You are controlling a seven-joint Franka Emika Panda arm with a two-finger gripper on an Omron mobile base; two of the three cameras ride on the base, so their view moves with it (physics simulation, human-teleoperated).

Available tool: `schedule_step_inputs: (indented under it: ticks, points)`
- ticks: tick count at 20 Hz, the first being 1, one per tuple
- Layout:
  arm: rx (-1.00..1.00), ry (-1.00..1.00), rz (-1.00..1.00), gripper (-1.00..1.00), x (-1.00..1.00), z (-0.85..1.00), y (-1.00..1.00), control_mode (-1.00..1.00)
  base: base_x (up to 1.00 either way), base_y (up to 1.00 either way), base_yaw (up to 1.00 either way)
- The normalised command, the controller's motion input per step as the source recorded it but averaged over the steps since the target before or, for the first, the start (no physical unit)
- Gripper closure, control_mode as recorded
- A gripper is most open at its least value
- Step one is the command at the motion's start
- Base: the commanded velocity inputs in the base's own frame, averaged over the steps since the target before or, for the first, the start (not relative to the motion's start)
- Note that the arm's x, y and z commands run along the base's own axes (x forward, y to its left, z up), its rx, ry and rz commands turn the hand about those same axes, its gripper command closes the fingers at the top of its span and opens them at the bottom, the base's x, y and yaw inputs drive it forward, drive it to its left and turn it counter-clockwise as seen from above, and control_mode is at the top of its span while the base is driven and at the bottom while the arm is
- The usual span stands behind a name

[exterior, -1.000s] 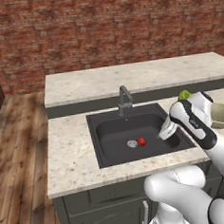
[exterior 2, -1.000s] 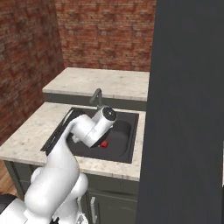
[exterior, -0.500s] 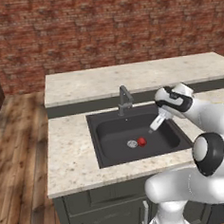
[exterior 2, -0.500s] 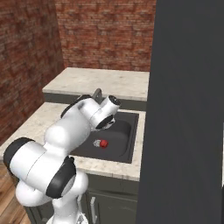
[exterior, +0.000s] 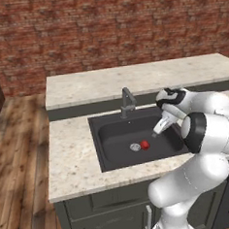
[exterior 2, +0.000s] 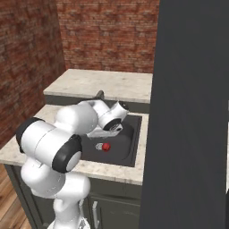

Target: Pick the bell pepper from the sink and place it in the bowl. Then pick the bowl and place it in the microwave. Then close the microwave door and press the start button.

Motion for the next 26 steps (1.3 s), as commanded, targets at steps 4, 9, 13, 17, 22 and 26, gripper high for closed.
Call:
schedule_step_inputs:
  ticks: [4,9,13,17,22,26]
  points:
    - [-0.01,0.0,-0.08,-1.0,0.0,-0.28,0.01,-1.0,0.0,0.0,0.0]
    - [-0.05,0.0,-0.05,-1.0,0.03,-0.26,0.04,-1.0,0.0,0.0,0.0]
    - [-0.07,0.0,-0.04,-1.0,0.12,-0.24,0.01,-1.0,0.0,0.0,0.0]
    - [-0.05,0.0,-0.03,-1.0,0.06,-0.23,0.0,-1.0,0.0,0.0,0.0]
    - [-0.04,0.0,-0.02,-1.0,0.1,-0.17,0.06,-1.0,0.0,0.0,0.0]
    - [-0.02,0.0,-0.02,-1.0,0.06,-0.17,0.07,-1.0,0.0,0.0,0.0]
